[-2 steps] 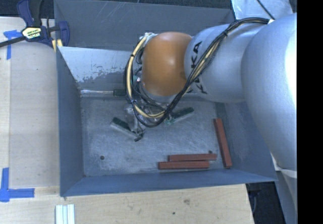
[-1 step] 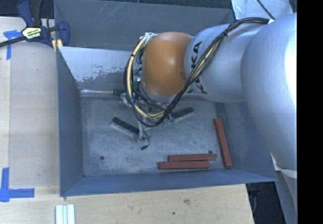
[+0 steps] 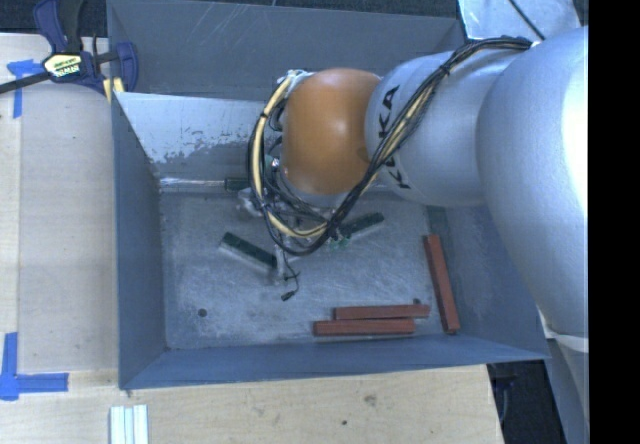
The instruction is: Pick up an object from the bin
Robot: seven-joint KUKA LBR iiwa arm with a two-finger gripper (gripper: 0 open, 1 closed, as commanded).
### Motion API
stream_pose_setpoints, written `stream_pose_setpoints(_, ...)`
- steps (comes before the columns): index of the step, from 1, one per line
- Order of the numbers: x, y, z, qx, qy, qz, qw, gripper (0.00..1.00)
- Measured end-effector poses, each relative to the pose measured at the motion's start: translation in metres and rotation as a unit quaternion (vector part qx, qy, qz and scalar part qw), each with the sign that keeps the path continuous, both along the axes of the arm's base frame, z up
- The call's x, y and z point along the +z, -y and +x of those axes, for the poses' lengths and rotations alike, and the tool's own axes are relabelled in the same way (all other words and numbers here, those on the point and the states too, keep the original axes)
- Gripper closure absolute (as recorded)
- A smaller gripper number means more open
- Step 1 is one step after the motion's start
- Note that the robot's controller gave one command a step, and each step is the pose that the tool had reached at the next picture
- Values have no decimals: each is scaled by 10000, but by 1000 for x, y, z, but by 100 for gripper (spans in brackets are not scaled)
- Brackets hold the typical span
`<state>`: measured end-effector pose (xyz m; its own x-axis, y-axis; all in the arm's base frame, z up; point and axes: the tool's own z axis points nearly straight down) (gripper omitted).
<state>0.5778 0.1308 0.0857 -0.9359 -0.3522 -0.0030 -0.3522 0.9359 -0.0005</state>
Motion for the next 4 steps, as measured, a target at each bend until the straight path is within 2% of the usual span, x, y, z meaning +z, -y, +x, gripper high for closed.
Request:
stream_pose_setpoints(1,-13,4,-6,234,-8,-3,9997,0)
stream_pose_setpoints(2,-15,26,5,712,18,4,9975,100)
stream_pose_setpoints(3,-15,26,5,710,18,5,9975,100)
stream_pose_setpoints(4,39,-8,-6,821,-29,-7,9966,100)
